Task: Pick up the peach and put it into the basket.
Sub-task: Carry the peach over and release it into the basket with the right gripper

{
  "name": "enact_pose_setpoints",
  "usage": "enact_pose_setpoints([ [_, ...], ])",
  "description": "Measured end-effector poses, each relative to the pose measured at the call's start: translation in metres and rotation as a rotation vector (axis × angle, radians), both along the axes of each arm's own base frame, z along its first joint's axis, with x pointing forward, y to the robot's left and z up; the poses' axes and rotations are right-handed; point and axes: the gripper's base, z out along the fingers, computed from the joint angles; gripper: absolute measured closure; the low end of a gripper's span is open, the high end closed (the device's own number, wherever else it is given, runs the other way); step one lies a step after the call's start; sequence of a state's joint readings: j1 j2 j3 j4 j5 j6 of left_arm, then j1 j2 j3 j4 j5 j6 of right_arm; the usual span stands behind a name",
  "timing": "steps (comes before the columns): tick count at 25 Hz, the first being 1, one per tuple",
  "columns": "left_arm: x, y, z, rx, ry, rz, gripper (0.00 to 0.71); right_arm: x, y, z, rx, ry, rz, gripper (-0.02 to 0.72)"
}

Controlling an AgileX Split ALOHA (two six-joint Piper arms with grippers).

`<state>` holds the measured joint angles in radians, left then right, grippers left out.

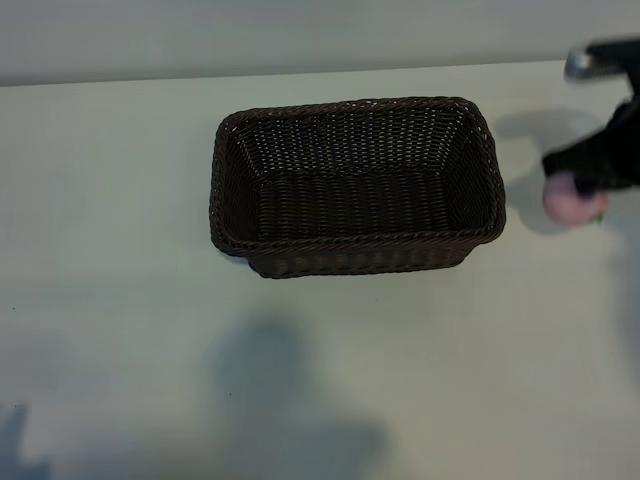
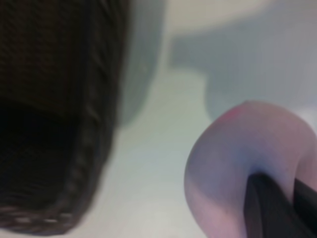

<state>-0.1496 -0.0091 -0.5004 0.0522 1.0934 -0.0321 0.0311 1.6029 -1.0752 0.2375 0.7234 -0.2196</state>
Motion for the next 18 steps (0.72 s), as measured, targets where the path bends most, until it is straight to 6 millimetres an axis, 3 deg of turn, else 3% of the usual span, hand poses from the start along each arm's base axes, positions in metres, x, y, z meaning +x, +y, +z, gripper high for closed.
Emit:
enact_pose_setpoints([
  [3,0.000,0.000,0.000,0.000,0.000,0.000,0.116,0.003,0.002,0.029,0.028,-0.049,0.004,0.660],
  [8,0.000,0.000,0.000,0.000,0.000,0.000,0.116,0.008,0.021,0.051,0.038,-0.080,0.069,0.660],
  [13,0.000,0.000,0.000,0.000,0.000,0.000,0.116,0.008,0.072,0.062,0.063,-0.117,0.215,0.660],
  [18,0.000,0.000,0.000,0.000,0.000,0.000,0.116,0.013,0.131,0.052,0.082,-0.102,0.359,0.660],
])
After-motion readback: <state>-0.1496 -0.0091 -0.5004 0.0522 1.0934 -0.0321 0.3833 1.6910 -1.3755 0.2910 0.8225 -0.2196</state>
